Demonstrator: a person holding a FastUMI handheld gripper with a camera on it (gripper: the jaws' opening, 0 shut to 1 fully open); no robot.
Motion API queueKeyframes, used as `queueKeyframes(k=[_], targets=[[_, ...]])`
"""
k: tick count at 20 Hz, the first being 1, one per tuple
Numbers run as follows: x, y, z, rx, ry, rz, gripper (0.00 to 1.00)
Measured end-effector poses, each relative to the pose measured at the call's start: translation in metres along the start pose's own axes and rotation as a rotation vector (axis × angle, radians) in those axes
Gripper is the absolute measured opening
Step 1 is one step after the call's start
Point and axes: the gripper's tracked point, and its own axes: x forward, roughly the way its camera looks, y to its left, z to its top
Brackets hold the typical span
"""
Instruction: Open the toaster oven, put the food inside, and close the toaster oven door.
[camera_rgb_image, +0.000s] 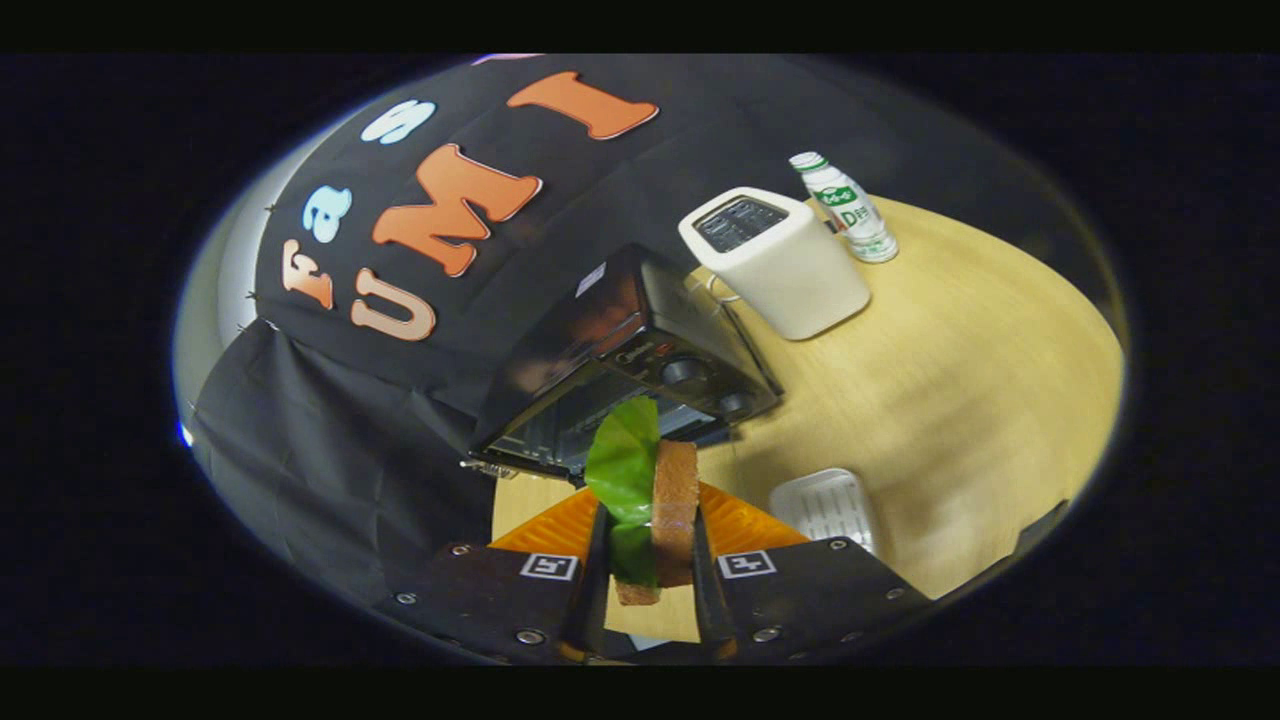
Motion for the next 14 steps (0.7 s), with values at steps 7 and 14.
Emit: queueKeyframes(k=[7,14], targets=[[0.071,0.051,-0.009,0.080,-0.069,0.087,0.36],[0.124,0.065,-0.012,0.220,-0.205,0.097,0.36]])
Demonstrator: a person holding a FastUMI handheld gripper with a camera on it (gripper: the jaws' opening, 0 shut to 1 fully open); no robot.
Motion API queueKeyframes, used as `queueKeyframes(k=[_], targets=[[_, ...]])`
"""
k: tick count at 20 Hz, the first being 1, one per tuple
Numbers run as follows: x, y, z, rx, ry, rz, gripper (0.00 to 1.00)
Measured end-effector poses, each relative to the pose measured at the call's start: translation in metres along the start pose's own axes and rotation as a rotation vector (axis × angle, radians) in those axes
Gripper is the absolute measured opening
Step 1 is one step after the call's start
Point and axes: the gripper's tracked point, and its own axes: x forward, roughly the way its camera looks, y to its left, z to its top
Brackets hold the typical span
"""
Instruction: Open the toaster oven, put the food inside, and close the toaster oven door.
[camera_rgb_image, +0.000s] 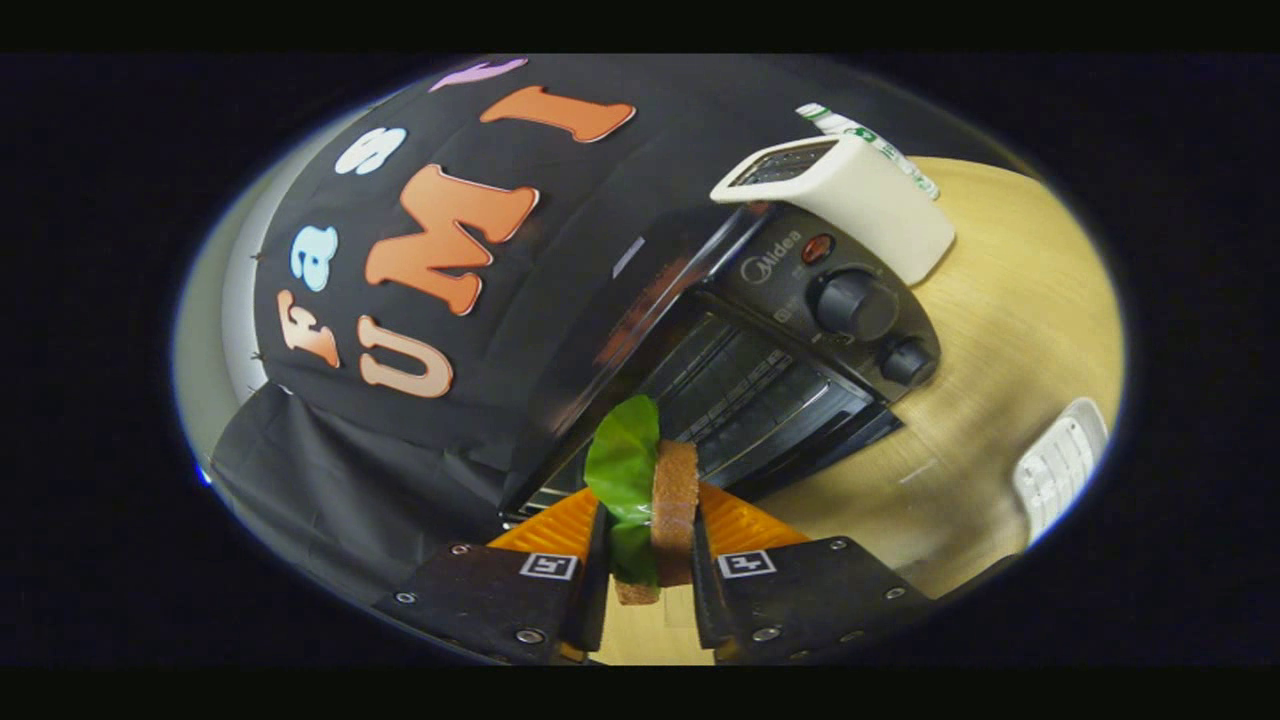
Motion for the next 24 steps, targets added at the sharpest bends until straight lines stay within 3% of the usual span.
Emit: queueKeyframes(k=[7,20,23,24], targets=[[0.043,-0.007,0.005,0.060,-0.113,-0.019,0.36],[0.080,-0.028,0.018,-0.077,-0.243,-0.135,0.37],[0.074,-0.029,0.024,-0.181,-0.263,-0.189,0.44],[0.071,-0.030,0.024,-0.228,-0.262,-0.211,0.53]])
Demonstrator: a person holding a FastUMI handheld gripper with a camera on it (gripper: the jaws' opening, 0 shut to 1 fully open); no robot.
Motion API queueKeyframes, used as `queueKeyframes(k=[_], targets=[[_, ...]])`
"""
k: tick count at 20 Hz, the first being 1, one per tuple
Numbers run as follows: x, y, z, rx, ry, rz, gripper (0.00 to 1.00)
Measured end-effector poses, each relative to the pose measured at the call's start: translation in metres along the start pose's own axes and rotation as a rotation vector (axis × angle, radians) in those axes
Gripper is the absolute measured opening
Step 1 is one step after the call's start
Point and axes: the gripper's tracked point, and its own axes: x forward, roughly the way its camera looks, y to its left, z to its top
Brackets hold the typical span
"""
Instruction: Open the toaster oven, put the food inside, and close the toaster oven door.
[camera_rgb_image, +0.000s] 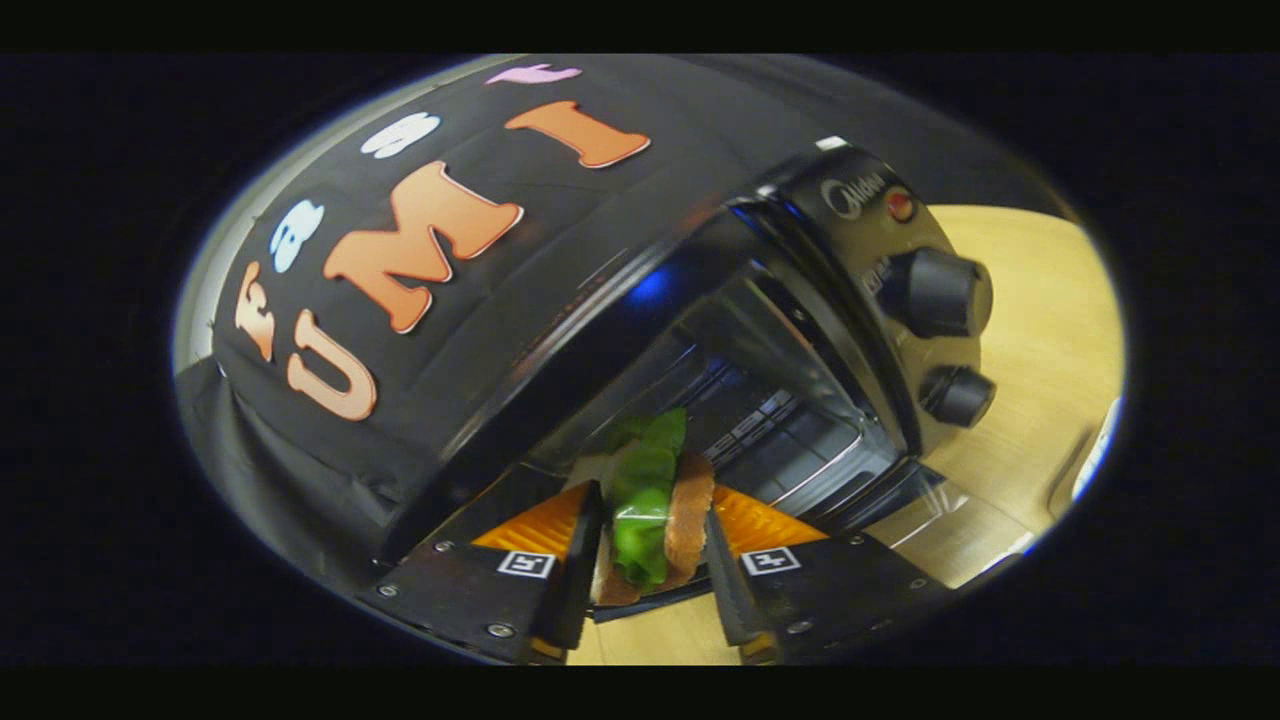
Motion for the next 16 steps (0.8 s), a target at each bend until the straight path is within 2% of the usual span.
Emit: queueKeyframes(k=[5,8,10,16], targets=[[-0.013,-0.015,0.009,-0.219,0.036,-0.082,0.80],[-0.027,-0.026,0.007,-0.277,0.103,-0.101,0.92],[-0.044,-0.036,0.001,-0.310,0.169,-0.101,0.97],[-0.117,-0.042,-0.010,-0.480,0.262,-0.009,0.97]])
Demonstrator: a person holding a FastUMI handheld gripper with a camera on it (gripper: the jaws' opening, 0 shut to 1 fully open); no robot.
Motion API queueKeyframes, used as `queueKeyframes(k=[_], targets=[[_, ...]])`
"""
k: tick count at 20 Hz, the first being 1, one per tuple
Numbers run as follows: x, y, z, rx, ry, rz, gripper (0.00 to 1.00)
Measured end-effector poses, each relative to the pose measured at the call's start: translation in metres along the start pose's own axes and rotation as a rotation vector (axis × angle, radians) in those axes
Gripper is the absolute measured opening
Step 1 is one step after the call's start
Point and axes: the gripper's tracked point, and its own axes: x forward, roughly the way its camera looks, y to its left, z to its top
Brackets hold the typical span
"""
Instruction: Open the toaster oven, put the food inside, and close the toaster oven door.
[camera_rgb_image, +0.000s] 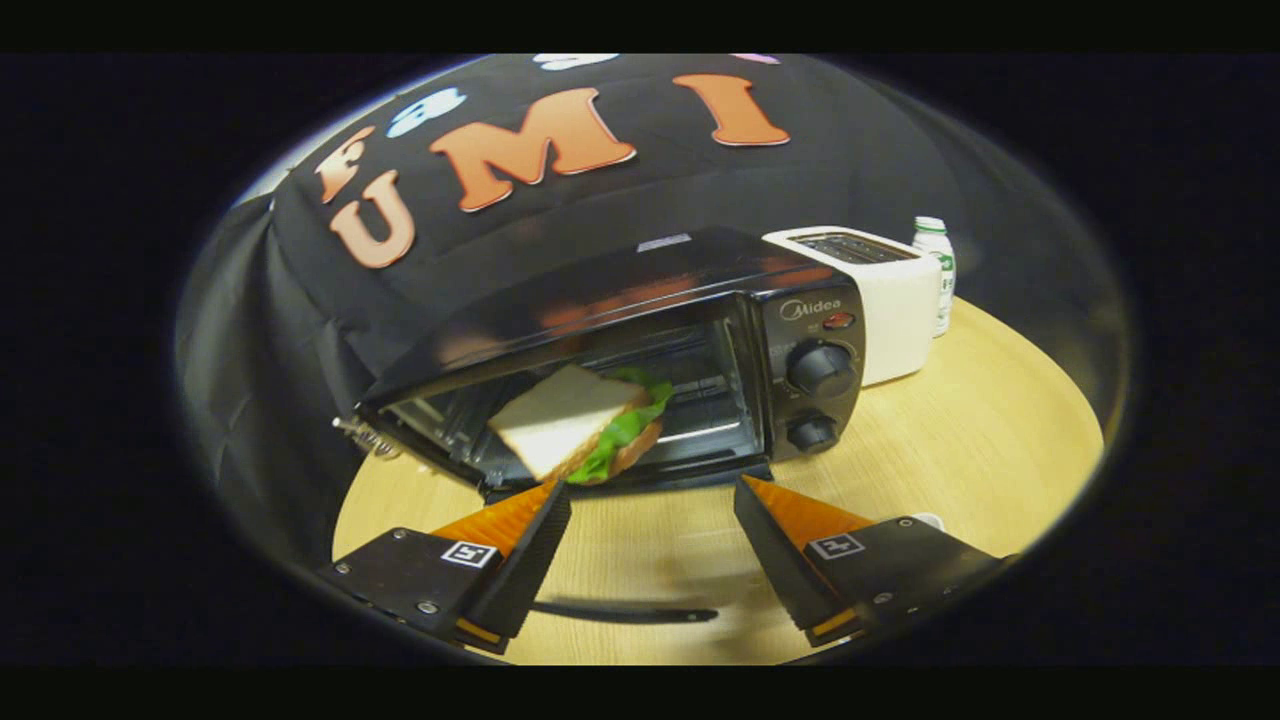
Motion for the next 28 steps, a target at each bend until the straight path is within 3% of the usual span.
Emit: queueKeyframes(k=[9,15,23,28], targets=[[-0.059,-0.007,-0.096,-0.091,0.253,0.034,0.98],[-0.042,-0.014,-0.147,-0.175,0.412,0.012,0.98],[-0.014,0.007,-0.146,-0.236,0.440,0.017,0.98],[-0.027,0.028,-0.109,-0.251,0.354,0.074,0.97]])
